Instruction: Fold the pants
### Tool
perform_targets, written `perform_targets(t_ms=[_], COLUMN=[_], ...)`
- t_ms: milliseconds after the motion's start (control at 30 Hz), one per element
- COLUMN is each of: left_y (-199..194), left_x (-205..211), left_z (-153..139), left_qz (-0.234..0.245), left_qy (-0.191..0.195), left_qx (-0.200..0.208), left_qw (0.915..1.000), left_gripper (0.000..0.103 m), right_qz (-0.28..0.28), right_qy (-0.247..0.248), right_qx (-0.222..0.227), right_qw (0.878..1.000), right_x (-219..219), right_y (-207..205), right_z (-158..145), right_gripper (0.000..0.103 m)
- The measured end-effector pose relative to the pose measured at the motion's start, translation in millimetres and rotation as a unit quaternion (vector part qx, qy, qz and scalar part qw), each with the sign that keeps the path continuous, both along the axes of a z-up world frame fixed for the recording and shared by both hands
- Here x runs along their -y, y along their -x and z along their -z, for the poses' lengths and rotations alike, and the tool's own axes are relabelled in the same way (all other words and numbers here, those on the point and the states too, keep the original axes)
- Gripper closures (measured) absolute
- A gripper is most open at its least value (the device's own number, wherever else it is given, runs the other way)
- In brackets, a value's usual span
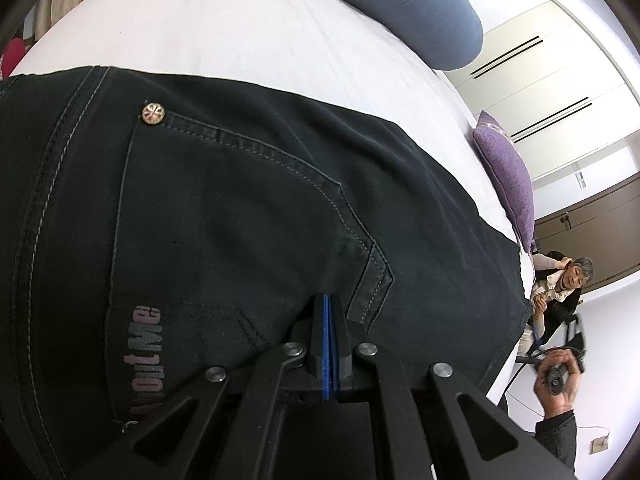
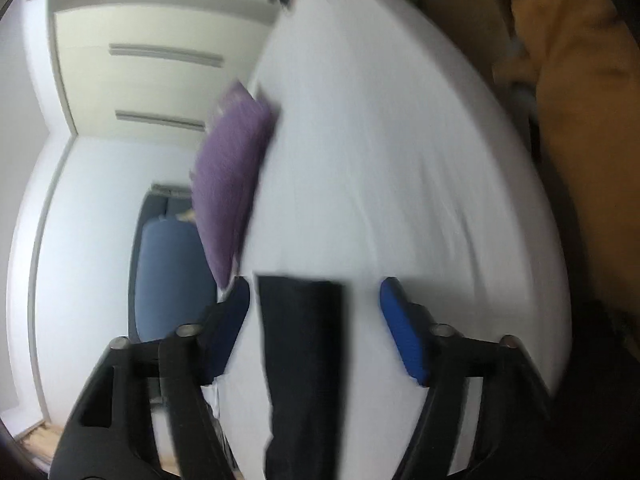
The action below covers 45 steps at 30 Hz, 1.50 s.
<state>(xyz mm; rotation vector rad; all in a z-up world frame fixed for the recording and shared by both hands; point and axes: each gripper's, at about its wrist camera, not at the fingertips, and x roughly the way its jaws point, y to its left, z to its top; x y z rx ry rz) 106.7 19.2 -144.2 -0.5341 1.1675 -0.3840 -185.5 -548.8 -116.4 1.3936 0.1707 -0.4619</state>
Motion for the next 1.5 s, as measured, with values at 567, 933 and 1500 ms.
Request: perform_targets(t_ms=[567,933,1500], left_y=[2.2,8.1,-96.3], left_x=[14.2,54.8,91.8], left_z=[-9.2,-82.4,11.6], left_qz=[0.003,0.037,0.099], left_qy=[-0.027,-0.064,0.033], left_qx=[0.008,0.095,0.005], left_qw=[0.9996,0.9928,0.9945], left_gripper=[0.098,0.08,0.097], right_qz=[-0.375,-0.246,-0.33], right_qy=[-0.125,0.056,-0.043], right_qx=[-0.039,-0.01,-0.04], right_qw=[0.918,0.968,0.942], right_x=[-104.3,-15.6,-109.7], right_y=[-235.5,-190.1,-209.3], right_z=[76.1,-43.2,62.2], right_gripper=[0.103,0.103,0.103])
